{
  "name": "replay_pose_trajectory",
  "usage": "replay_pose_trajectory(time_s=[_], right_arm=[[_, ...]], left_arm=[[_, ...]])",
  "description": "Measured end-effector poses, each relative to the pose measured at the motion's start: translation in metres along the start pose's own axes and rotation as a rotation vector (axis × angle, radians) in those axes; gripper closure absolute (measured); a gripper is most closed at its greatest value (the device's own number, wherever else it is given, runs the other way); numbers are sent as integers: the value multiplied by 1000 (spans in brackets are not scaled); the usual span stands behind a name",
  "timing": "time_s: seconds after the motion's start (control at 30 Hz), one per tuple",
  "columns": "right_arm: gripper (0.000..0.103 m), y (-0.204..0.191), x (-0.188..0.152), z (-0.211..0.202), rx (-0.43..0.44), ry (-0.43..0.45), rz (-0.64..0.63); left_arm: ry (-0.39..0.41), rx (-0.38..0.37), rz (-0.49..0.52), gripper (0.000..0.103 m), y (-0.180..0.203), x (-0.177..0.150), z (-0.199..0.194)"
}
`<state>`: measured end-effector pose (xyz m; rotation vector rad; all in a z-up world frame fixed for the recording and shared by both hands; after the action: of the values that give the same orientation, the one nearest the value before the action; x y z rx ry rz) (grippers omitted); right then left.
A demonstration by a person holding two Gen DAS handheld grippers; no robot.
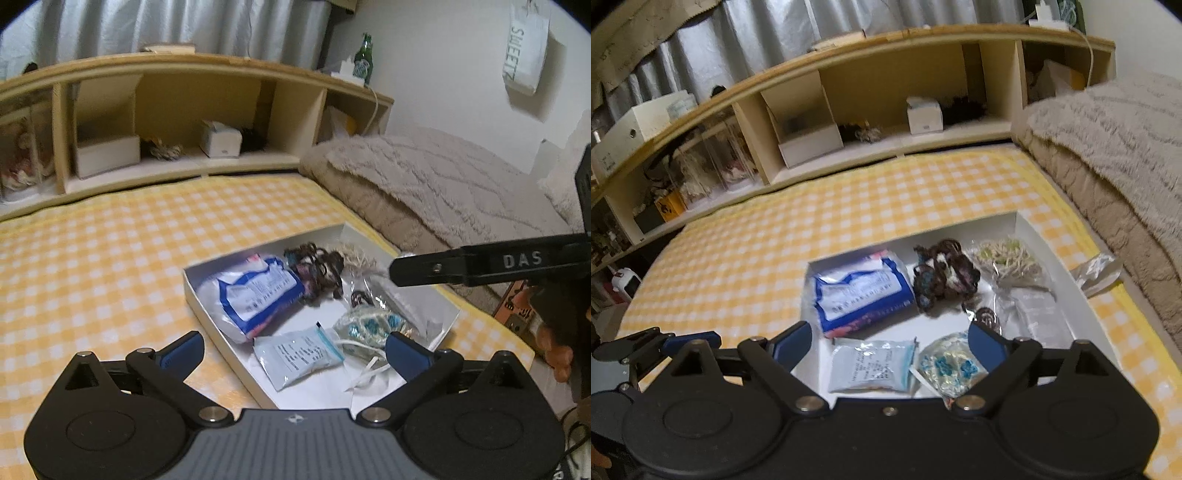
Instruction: Organize soft objects
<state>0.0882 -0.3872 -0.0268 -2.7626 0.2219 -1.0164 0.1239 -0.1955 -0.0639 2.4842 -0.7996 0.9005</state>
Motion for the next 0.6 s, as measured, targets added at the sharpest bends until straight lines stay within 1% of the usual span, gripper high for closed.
replay_pose_trajectory(time_s=[0.1,0.17,0.27,0.4,0.47,0.6], right_arm=[[7,-7,1,-19,-7,28,-11],[4,-11,2,-34,-15,51,-12],[2,-16,1,-57,-6,86,-17],[0,-22,-6,-83,-15,126,-28],[0,-25,-12,-93,-24,144,-25],[0,-30,-26,-104,-80,151,-29]], left_arm=[[22,12,-7,0,0,2,-18],[36,20,-14,0,1,3,-30],[57,43,-30,0,4,3,-46],[88,49,-66,0,8,1,-67],[90,71,-85,0,8,-1,-77],[99,142,-116,0,8,-8,-96]])
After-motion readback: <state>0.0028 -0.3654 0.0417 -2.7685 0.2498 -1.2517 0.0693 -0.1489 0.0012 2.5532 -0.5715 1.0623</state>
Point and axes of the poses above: each gripper's, at about its wrist camera, not at the fingertips, and z roughly the way its jaws point, y to its right, x to its top, the point moved 3 cm from there along z, roughly the way its jaws point, and after that the axes turned 11 degrees about -y, right-handed, at the moved point
